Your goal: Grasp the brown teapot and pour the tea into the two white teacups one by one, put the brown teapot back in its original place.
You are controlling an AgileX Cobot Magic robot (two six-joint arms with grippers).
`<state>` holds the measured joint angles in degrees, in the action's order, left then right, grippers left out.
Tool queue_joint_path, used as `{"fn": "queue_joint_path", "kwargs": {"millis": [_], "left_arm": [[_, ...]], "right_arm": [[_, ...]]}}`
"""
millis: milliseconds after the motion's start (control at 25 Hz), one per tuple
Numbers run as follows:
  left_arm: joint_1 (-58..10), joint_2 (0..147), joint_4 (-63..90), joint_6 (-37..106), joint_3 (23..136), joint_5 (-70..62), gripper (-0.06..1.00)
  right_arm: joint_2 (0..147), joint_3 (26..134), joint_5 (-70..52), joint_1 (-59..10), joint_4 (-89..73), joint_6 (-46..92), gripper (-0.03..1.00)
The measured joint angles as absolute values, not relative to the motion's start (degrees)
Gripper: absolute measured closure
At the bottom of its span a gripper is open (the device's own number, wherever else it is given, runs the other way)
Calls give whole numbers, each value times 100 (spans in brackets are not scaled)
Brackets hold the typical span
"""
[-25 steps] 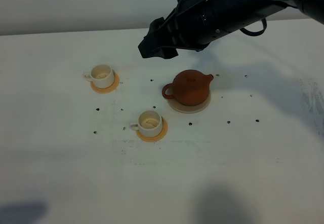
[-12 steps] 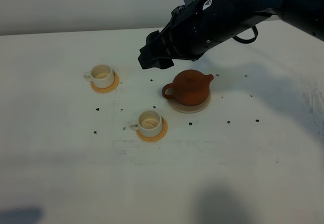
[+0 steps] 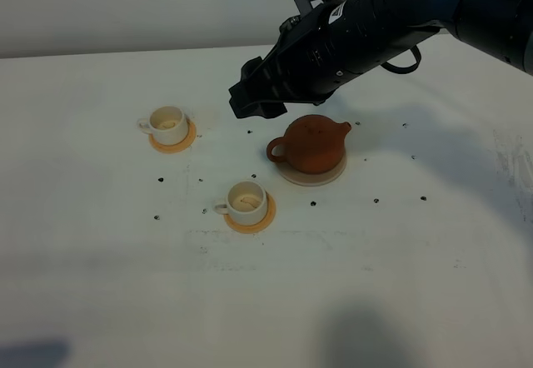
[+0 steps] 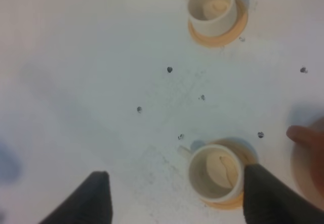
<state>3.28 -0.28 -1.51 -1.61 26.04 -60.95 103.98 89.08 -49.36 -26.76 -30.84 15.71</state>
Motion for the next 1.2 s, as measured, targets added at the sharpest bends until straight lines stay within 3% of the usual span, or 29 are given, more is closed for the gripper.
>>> {"fn": "queue_joint_path", "kwargs": {"millis": [360,680,1200], "left_arm": [[328,-28,-151,-161,2604,-6095,59],[328,-28,-157,-161,2604,-6095,59],[328,-28,-157,-165,2604,-6095,59]], "right_arm": [[10645,9101,-4582,-2681,-2460,1071,43],[11191,9593,-3907,-3108,-1519,401,43],[12315,10765,-4488,-3407,-1228,139,44]]}}
